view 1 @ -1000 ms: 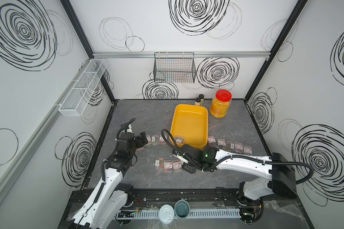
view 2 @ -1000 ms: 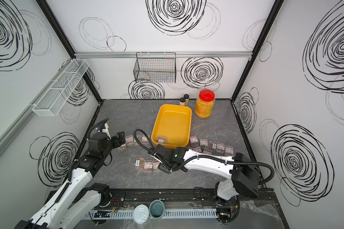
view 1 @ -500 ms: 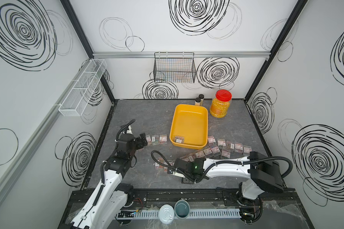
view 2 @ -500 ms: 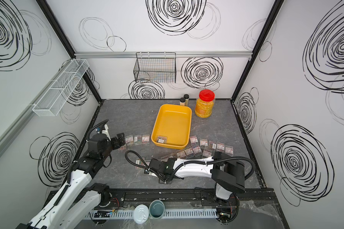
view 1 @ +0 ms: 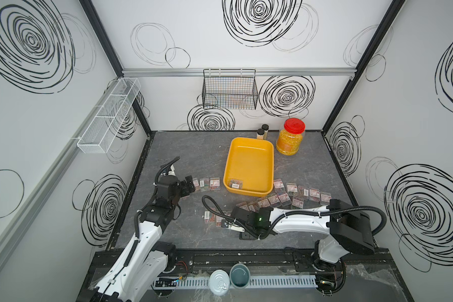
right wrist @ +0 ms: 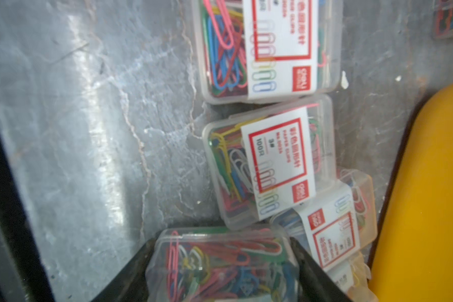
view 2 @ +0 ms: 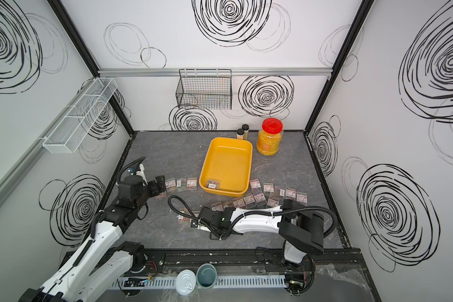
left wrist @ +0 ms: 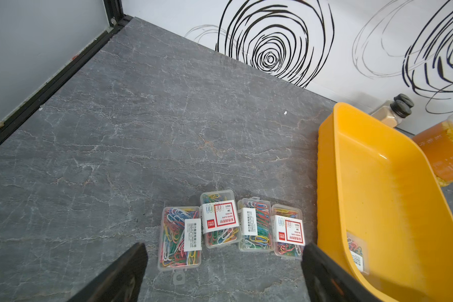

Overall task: Take the paper clips out of the storage box
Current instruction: Place the boxed paper clips at the center of the board.

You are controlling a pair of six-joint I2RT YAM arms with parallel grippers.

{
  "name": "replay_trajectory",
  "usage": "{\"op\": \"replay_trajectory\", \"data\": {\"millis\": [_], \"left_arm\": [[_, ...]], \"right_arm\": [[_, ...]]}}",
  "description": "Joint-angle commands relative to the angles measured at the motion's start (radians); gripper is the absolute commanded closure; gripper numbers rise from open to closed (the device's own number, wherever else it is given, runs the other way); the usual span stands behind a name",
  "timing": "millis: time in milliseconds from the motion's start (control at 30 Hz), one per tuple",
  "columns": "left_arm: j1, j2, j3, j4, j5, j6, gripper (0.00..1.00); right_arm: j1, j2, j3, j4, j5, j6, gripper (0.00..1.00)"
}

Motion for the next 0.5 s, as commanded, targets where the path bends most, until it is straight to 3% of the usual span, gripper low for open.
{"op": "replay_trajectory", "data": {"millis": [0, 67, 333, 467], "left_arm": [[-0.010, 0.019, 0.017, 0.063, -0.013, 0.009, 0.04], [-0.014, 0.029, 0.021, 0.070, -0.011, 0.014, 0.03], [-0.061, 0.050, 0.042, 0.087, -0.015, 0.074, 0.02], [-0.098, 0.071, 0.053, 0.102, -0.026, 0.092, 0.03]], "right_arm": [[-0.024, 0.043, 0.009, -0.030, -0.036, -0.002, 0.26], [-0.045, 0.043, 0.022, -0.056, -0.088, -0.004, 0.00], [-0.068, -0.055, 0.037, -0.076, -0.065, -0.011, 0.00], [-0.128, -0.139, 0.086, -0.096, -0.071, 0.022, 0.00]]}}
